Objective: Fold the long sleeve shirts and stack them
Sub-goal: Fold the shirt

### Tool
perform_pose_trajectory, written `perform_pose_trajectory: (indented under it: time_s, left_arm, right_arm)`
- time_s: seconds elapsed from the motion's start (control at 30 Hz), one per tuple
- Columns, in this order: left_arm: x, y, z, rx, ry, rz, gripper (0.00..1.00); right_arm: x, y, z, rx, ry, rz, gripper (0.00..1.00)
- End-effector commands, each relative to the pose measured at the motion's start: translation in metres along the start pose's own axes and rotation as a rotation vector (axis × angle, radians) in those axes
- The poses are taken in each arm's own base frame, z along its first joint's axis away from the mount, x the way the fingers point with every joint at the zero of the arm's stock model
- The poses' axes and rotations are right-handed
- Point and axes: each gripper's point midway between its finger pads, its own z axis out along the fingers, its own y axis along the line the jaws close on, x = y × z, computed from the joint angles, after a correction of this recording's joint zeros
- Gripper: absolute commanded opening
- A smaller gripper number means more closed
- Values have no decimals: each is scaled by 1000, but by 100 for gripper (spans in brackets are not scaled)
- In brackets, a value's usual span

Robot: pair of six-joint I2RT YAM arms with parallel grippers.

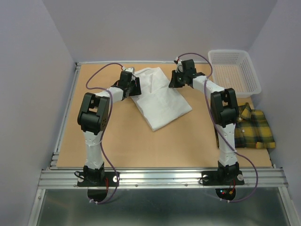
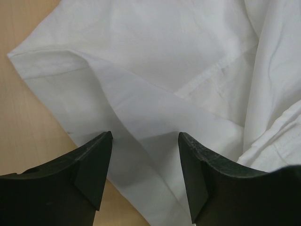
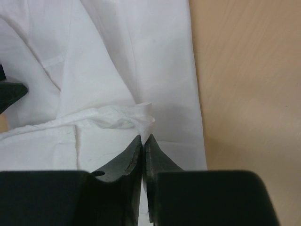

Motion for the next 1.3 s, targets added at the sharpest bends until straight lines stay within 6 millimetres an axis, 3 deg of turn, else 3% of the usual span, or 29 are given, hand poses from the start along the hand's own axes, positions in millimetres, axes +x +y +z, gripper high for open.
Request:
perform_pose_trajectory:
  time_s: [0.0, 0.17, 0.2, 0.27, 0.33, 0.4, 0.43, 0.5, 0.53, 0.57, 0.6, 0.63, 0.67, 0.7, 0.83, 0.9, 1.07, 1.27]
  left_arm:
    - [-2, 5, -9, -10, 2, -24, 70]
    - [-48, -6, -40, -6, -94, -89, 72]
    - [-61, -8, -48, -6, -123, -130, 73]
    - [-95, -17, -77, 15, -209, -178, 75]
    - [-123, -28, -109, 41, -277, -191, 75]
    - [-129, -33, -129, 54, -293, -214, 75]
    - [-137, -41, -149, 84, -319, -217, 75]
    - [-129, -50, -162, 130, -306, -226, 71]
    - [-113, -54, -162, 152, -272, -239, 67]
    - [-105, -69, -172, 219, -253, -228, 66]
    - [-84, -73, -168, 252, -213, -223, 65]
    - [-76, -81, -174, 289, -206, -220, 64]
    - [-61, -96, -175, 341, -172, -213, 60]
    - [-50, -102, -174, 366, -155, -207, 60]
    - [-2, -121, -154, 409, -53, -197, 60]
    - [8, -125, -146, 420, -43, -201, 58]
    - [32, -98, -109, 306, 3, -222, 54]
    - [54, -77, -79, 270, 49, -259, 53]
  right_arm:
    - [-35, 11, -9, -21, -85, -16, 19]
    - [-60, 21, -26, -27, -141, -23, 53]
    - [-71, 26, -36, -16, -171, -29, 64]
    - [-82, 27, -47, 3, -201, -9, 76]
    - [-88, 27, -59, 14, -223, 18, 81]
    - [-90, 31, -76, 12, -236, 64, 86]
    - [-88, 31, -81, 9, -237, 80, 86]
    - [-78, 40, -93, -12, -222, 114, 88]
    - [-71, 42, -95, -26, -209, 132, 88]
    - [-65, 51, -98, -74, -192, 163, 88]
    - [-51, 56, -100, -102, -183, 179, 87]
    - [-45, 61, -102, -130, -182, 200, 87]
    - [-30, 69, -103, -187, -177, 241, 86]
    - [-37, 76, -105, -224, -198, 248, 86]
    - [3, 85, -107, -258, -161, 299, 86]
    - [11, 91, -107, -273, -158, 304, 86]
    - [40, 105, -108, -334, -116, 334, 86]
    - [61, 149, -108, -468, -79, 339, 86]
